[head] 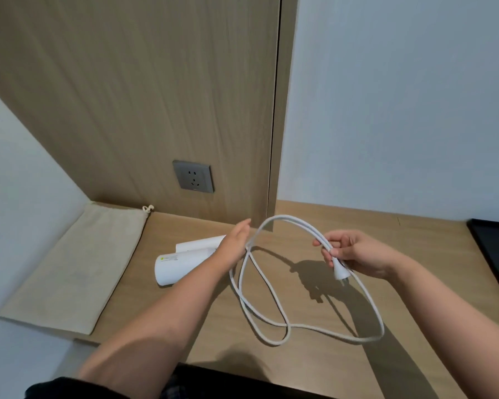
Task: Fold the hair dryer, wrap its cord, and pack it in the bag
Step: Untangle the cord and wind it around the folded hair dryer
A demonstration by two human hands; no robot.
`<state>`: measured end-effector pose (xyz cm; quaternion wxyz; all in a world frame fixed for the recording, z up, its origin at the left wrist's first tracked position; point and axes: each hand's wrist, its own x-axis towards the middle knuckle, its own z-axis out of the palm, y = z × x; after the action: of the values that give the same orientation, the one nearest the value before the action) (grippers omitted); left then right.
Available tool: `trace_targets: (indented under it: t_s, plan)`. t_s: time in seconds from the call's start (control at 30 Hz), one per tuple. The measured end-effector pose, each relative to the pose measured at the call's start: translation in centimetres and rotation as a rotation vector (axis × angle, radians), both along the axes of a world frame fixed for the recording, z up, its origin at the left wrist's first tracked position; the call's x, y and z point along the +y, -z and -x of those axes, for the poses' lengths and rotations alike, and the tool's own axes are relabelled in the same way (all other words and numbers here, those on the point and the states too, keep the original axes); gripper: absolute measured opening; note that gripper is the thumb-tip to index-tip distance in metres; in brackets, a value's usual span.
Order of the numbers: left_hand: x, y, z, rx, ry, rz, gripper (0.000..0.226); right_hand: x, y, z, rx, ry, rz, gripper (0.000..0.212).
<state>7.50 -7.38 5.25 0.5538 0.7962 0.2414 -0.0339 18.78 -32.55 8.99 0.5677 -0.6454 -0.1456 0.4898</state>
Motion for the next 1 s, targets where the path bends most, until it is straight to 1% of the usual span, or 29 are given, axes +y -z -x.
trace_targets:
  t_s: [0.07,0.1,0.13,0.17,0.23,0.27,0.33,0.4,0.5,0.57,0.6,0.67,0.73,0.77,0.8,0.83,0.9,0.93,1.0]
  plan:
    - [0.1,-1.0,-0.3,0.035,0.062,0.018,0.048,0.0,-0.8,-0.1,0.008,-0.052,-0.026,0.035]
    - [0.0,-1.5,-0.4,0.072,0.100,0.057,0.051,0.2,-1.2,-0.2,-0.023,-0.066,-0.011,0.035]
    - [-0.1,-2.0,-0.5,0.107,0.139,0.145,0.054,0.4,-1.5,-0.2,-0.088,-0.066,0.032,0.035]
    - [-0.2,-2.4,-0.6,0.130,0.168,0.273,0.057,0.7,-1.8,-0.2,-0.186,-0.052,0.094,0.034]
    - [-0.3,-3.3,-0.4,0.124,0.178,0.522,0.057,1.4,-1.8,-0.3,-0.380,0.034,0.192,0.033]
    - [-0.3,-3.6,-0.2,0.096,0.166,0.586,0.051,1.7,-1.6,-0.4,-0.431,0.102,0.204,0.032]
    - [-0.1,-4.0,0.1,0.021,0.116,0.638,0.038,2.3,-0.9,-0.5,-0.471,0.239,0.187,0.028]
    - [-0.1,-4.4,0.3,-0.019,0.036,0.632,0.034,2.6,-0.4,-0.6,-0.561,0.309,0.196,0.022]
    - [0.4,-4.6,0.5,-0.063,-0.098,0.465,0.035,2.1,0.0,-0.6,-0.671,0.375,0.222,0.019]
    - [1.1,-4.8,0.7,-0.111,-0.145,0.378,0.036,1.2,0.8,-1.2,-0.716,0.442,0.291,0.019]
    - [1.5,-5.0,0.9,-0.122,-0.140,0.346,0.036,0.6,1.1,-1.7,-0.742,0.459,0.359,0.017]
    - [2.1,-5.5,1.4,-0.124,-0.097,0.282,0.036,-0.5,1.7,-2.6,-0.756,0.423,0.531,0.021]
    - [2.5,-6.0,1.7,-0.139,-0.060,0.245,0.034,-0.9,1.8,-2.7,-0.781,0.301,0.697,0.036]
    - [2.6,-6.3,1.8,-0.150,-0.047,0.237,0.034,-0.6,1.6,-2.4,-0.822,0.247,0.717,0.042]
    - [2.7,-6.6,1.8,-0.163,-0.033,0.229,0.033,0.0,1.3,-2.0,-0.877,0.219,0.673,0.045]
    - [2.7,-7.0,1.8,-0.178,-0.012,0.221,0.033,0.8,0.8,-1.5,-0.933,0.200,0.583,0.046]
    - [2.5,-7.8,1.9,-0.206,0.050,0.191,0.033,2.9,-0.8,0.0,-1.024,0.163,0.348,0.052]
    - [2.3,-8.2,1.9,-0.212,0.092,0.169,0.033,4.0,-1.9,0.7,-1.041,0.126,0.247,0.056]
    - [1.6,-9.1,2.0,-0.217,0.180,0.144,0.032,6.2,-4.0,1.9,-1.066,0.037,0.125,0.061]
